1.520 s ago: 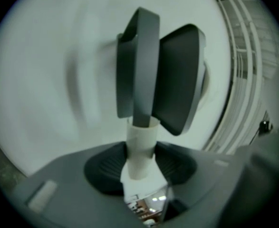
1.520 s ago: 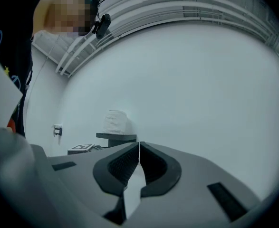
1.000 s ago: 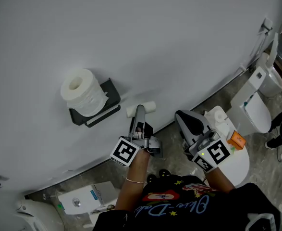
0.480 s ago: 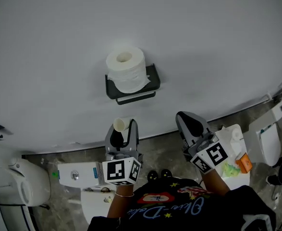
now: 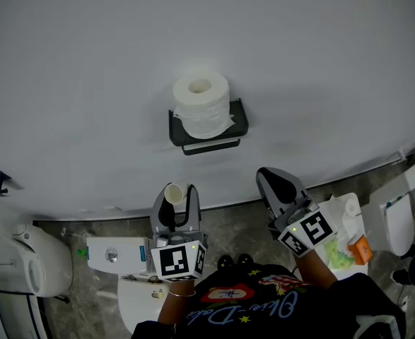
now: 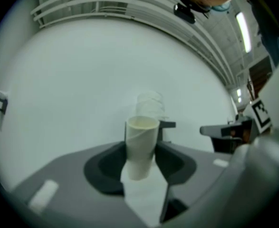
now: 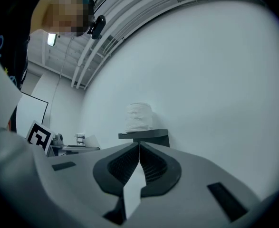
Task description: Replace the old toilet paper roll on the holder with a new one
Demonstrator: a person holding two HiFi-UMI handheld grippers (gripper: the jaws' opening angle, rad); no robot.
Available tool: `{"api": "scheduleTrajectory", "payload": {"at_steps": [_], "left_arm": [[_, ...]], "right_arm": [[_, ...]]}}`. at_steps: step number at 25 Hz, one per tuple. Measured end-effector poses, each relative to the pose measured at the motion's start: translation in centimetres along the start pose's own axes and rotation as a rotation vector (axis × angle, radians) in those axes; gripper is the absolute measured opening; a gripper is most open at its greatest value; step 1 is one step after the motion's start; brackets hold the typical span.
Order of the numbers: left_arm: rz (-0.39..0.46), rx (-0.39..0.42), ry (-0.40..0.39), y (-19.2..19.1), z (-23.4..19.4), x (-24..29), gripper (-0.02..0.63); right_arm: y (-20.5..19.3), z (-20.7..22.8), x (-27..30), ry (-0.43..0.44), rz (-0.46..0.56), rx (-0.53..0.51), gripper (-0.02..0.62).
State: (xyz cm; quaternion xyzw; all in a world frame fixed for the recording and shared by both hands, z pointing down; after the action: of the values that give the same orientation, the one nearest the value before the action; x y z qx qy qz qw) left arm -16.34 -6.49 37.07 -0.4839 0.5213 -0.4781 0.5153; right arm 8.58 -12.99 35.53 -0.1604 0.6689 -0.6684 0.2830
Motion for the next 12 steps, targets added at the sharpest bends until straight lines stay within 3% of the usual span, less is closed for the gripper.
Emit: {"api": "scheduleTrajectory", "payload": {"at_steps": [12], "left_arm": [[0.011, 0.013, -0.040, 0.51, 0.08, 0.72, 0.187]], "right_arm": [[0.16, 0.01, -0.07, -0.016, 0.000, -0.011, 0.014]]}}
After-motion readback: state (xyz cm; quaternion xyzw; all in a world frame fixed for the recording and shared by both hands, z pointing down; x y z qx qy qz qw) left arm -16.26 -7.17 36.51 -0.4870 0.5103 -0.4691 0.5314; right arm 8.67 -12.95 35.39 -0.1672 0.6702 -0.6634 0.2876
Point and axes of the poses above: the fingertips, and each gripper's own axes: x forward along the fingers, z to its right, y out of its top, the point moved 10 cm from there along -x, backward along the fingers, and after that the axes turned 5 degrees about y, right-handed, at the moved point
